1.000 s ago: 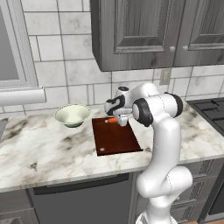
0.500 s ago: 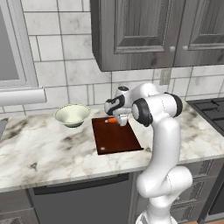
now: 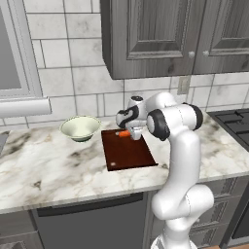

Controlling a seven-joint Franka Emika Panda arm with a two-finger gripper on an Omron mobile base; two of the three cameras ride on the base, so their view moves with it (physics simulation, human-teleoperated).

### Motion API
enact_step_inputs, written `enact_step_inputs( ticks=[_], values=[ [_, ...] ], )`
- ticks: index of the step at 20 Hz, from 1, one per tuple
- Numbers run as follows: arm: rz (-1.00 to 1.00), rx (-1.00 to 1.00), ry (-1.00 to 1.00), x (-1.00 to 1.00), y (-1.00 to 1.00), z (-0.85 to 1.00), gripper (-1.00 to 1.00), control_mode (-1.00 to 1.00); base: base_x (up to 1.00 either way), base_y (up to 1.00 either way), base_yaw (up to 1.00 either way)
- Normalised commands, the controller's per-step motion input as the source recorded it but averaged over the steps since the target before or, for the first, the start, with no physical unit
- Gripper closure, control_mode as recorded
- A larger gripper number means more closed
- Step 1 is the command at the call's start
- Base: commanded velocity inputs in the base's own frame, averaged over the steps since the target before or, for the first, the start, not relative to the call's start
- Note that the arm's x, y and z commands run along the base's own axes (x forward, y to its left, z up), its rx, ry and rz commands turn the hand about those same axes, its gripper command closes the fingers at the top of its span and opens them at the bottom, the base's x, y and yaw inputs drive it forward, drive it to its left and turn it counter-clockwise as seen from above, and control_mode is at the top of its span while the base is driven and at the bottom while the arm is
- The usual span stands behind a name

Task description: Place the two vegetables and bowl onto the tray for setting up a vegetable dip station.

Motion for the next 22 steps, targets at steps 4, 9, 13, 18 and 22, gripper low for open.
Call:
enact_step_inputs(
  ticks=[4, 9, 13, 18, 22],
  values=[
    [0.00, 0.00, 0.00, 0.00, 0.00, 0.21, -1.00, -1.00, 0.00, 0.00, 0.00],
    [0.00, 0.00, 0.00, -0.08, 0.00, 0.24, -1.00, -1.00, 0.00, 0.00, 0.00],
    [0.00, 0.00, 0.00, -0.16, 0.00, 0.25, -1.00, -1.00, 0.00, 0.00, 0.00],
    [0.00, 0.00, 0.00, -0.31, 0.00, 0.23, -1.00, -1.00, 0.00, 0.00, 0.00],
    [0.02, 0.01, -0.03, -0.39, 0.00, 0.30, -1.00, -1.00, 0.00, 0.00, 0.00]
  ],
)
